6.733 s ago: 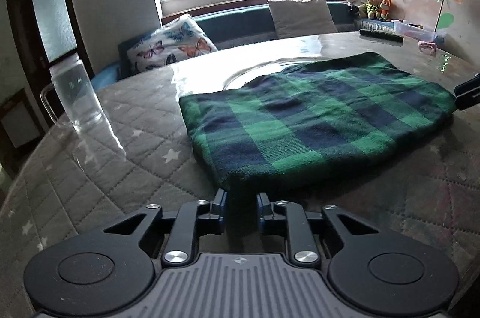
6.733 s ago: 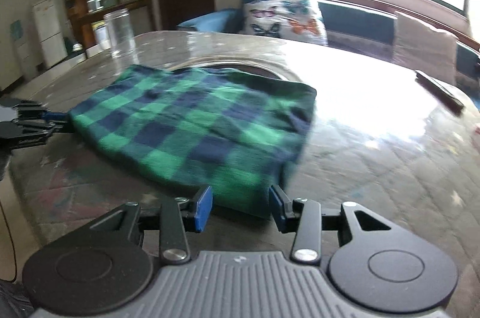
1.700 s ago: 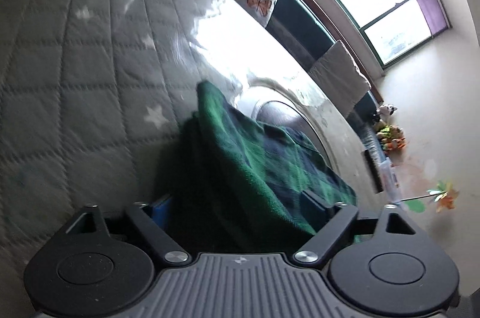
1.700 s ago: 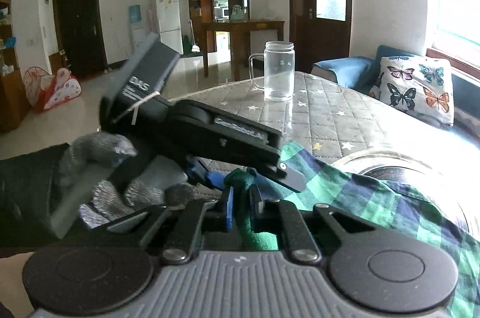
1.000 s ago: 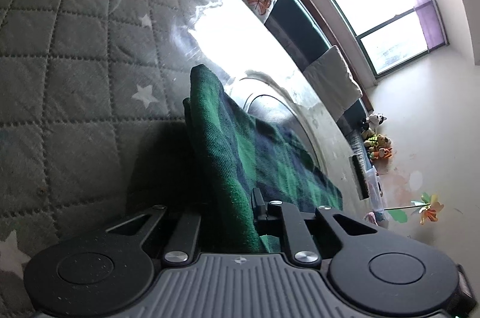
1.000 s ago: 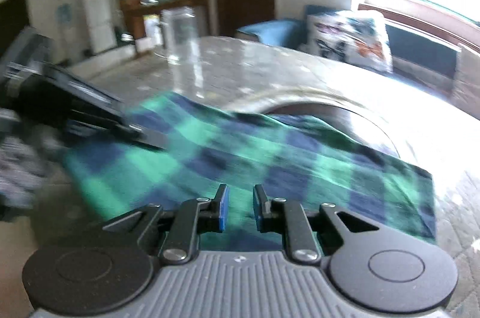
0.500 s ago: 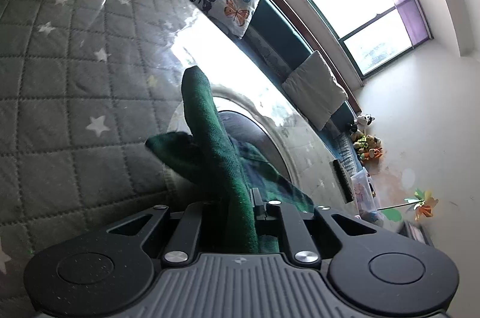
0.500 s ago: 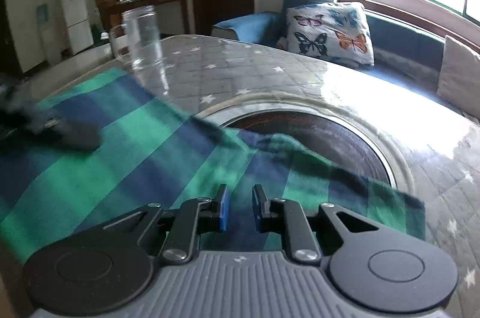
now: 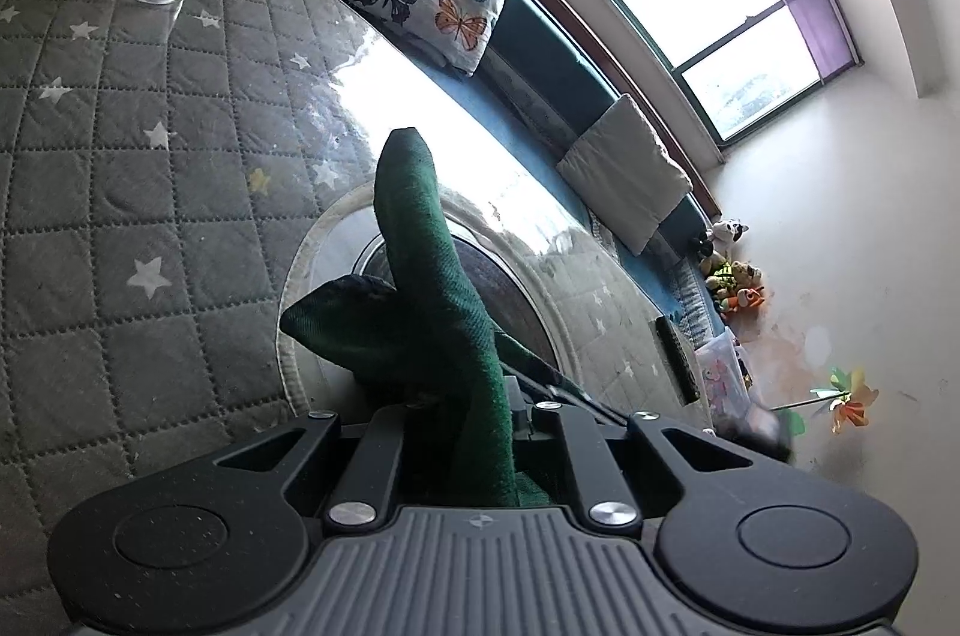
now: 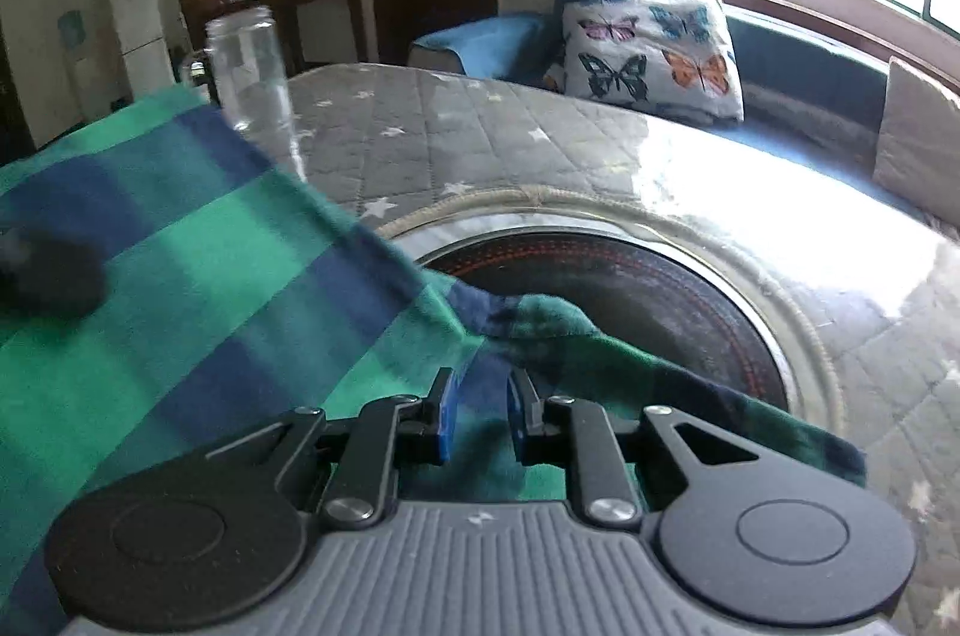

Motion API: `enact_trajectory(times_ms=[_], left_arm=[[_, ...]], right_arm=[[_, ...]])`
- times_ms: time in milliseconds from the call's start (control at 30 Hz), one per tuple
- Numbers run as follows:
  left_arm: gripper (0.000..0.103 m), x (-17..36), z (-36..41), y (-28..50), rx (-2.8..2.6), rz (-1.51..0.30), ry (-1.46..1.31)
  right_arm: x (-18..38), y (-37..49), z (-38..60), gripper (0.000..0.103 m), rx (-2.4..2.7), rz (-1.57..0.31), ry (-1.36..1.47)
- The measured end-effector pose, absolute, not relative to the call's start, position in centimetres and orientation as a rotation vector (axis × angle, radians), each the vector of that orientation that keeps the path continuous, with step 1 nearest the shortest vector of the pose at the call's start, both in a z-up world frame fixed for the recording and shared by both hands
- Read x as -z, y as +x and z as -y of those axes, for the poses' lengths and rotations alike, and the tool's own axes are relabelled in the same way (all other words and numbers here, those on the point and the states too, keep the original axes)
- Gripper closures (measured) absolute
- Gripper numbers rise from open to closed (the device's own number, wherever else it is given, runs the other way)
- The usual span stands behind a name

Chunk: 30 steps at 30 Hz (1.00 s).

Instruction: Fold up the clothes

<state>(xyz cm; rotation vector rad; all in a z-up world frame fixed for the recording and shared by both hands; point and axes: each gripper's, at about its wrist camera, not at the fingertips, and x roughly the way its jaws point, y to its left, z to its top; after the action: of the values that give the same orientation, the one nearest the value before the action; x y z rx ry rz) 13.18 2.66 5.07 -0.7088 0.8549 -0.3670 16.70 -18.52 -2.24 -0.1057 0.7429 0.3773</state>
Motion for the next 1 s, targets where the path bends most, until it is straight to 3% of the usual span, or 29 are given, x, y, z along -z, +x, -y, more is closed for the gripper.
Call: enact_trajectory(times_ms=[267, 400, 900, 1000], left_arm=[[0.092, -6.2, -0.7, 13.4, 0.355, -0.865, -0.678], [0.092, -7.1, 0.3, 13.6, 0.338, -0.858, -0.662], [0.092, -8.1, 7.2, 14.0, 0.270, -0.888, -0.554], [0.092, -7.9, 9.2, 14.2, 0.268, -0.900, -0.529]], right_arm=[[3.1, 13.8, 18.8, 0.084, -0.381, -0.740, -0.100], [2.0, 11.5, 19.8, 0.072, -0.417, -0.737, -0.088], [2.8, 0.9, 21.7, 0.067, -0.529, -0.699, -0.153], [3.0, -0.2, 22.4, 0.061, -0.554, -0.701, -0.148]])
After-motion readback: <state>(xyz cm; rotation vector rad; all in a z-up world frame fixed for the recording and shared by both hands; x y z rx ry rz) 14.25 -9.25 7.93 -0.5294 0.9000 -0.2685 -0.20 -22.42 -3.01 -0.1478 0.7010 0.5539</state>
